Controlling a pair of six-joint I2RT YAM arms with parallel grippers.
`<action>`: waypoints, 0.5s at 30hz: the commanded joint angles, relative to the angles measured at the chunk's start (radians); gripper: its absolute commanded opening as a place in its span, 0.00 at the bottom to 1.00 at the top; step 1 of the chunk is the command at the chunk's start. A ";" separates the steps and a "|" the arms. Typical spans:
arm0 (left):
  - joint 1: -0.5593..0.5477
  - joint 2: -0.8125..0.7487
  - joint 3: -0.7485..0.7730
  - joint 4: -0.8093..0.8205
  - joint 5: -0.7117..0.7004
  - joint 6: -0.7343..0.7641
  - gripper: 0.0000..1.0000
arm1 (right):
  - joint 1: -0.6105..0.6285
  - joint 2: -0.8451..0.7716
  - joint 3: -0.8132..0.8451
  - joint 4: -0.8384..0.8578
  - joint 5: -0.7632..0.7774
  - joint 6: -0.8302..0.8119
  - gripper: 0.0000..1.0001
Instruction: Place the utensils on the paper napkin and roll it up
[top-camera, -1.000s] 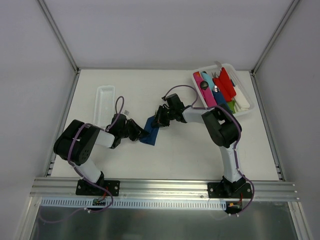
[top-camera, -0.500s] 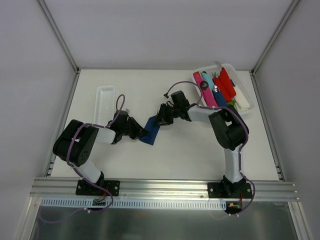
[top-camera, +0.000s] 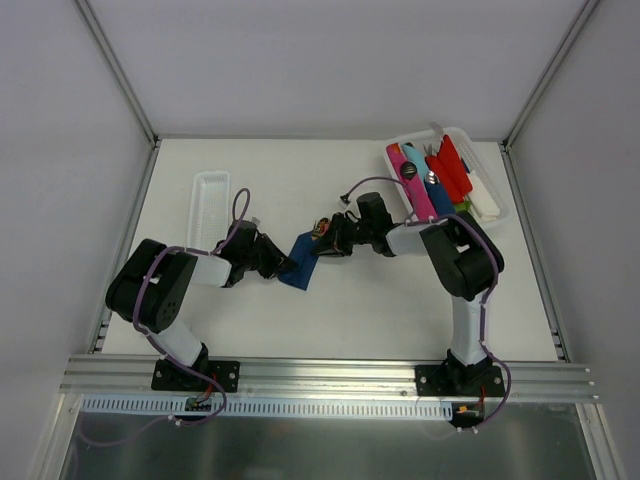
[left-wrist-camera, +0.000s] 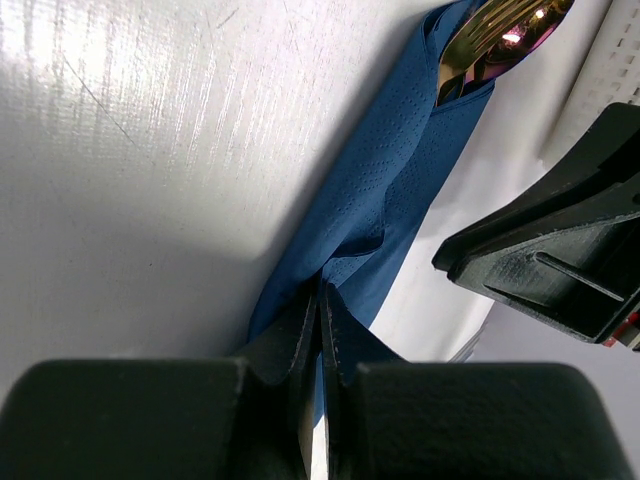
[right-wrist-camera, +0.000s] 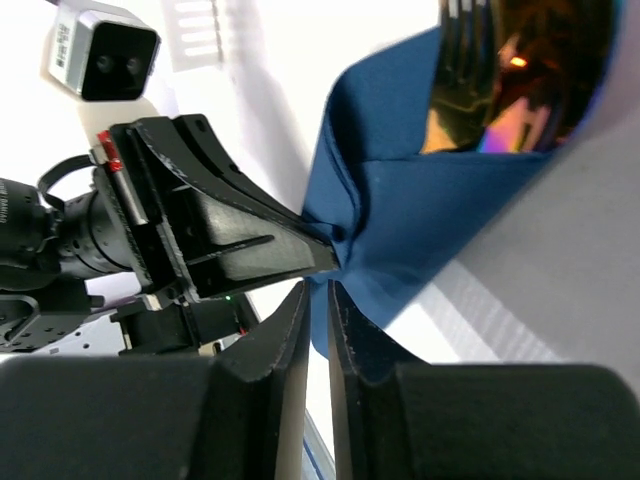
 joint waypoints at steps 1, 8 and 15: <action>-0.004 0.038 -0.008 -0.107 -0.101 0.044 0.00 | 0.011 0.011 0.001 0.128 0.010 0.059 0.14; -0.004 0.018 -0.003 -0.093 -0.090 0.056 0.00 | 0.015 0.028 0.040 -0.004 0.063 -0.010 0.11; -0.003 -0.058 0.020 -0.084 -0.064 0.107 0.00 | 0.035 0.062 0.127 -0.243 0.110 -0.131 0.08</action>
